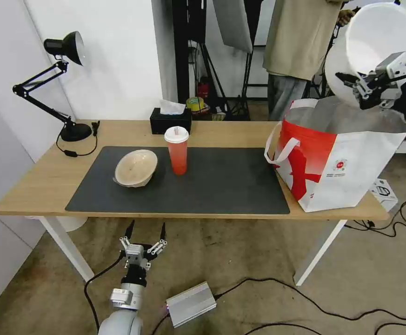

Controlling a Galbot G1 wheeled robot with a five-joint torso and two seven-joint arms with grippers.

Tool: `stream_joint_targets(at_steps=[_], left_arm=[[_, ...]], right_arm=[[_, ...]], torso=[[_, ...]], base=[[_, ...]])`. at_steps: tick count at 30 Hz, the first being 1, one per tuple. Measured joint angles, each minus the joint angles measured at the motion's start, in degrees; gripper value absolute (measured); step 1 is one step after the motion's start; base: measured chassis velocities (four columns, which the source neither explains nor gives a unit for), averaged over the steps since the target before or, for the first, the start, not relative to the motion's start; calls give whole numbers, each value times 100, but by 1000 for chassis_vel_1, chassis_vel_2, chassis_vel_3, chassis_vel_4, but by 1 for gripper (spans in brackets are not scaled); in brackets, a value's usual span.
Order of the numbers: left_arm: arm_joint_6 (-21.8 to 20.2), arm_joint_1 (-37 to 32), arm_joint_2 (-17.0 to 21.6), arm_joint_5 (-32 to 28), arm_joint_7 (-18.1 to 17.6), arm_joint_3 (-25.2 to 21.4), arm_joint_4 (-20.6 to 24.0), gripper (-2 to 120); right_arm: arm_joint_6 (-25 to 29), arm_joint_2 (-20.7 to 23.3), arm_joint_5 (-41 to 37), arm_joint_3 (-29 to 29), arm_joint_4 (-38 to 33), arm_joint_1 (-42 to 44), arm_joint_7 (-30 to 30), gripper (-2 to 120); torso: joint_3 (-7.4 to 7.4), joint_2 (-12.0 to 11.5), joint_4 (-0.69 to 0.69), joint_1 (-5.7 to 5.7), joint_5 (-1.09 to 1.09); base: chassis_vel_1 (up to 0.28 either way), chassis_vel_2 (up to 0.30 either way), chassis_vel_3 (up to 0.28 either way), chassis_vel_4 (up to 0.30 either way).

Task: Pick up the trash from the table and place it into the takeout bag.

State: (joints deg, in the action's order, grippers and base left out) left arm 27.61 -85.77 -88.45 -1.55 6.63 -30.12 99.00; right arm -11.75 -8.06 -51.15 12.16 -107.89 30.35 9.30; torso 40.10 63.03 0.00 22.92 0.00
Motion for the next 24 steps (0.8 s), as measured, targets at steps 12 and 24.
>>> stream_joint_targets(at_steps=[12,24], left_arm=[[80,-64,-11,15,60,12,26,100],[154,-121,-116,58,128,18,36,100]], right_arm=[[98,-279,280,-222,554,-164,158,0],[99,-864,572,-1420,1129,-1251,251,0]], torso=[[0,0,0,0,0],[1,0,1,0,0]], base=[[0,0,0,0],[0,0,0,0]])
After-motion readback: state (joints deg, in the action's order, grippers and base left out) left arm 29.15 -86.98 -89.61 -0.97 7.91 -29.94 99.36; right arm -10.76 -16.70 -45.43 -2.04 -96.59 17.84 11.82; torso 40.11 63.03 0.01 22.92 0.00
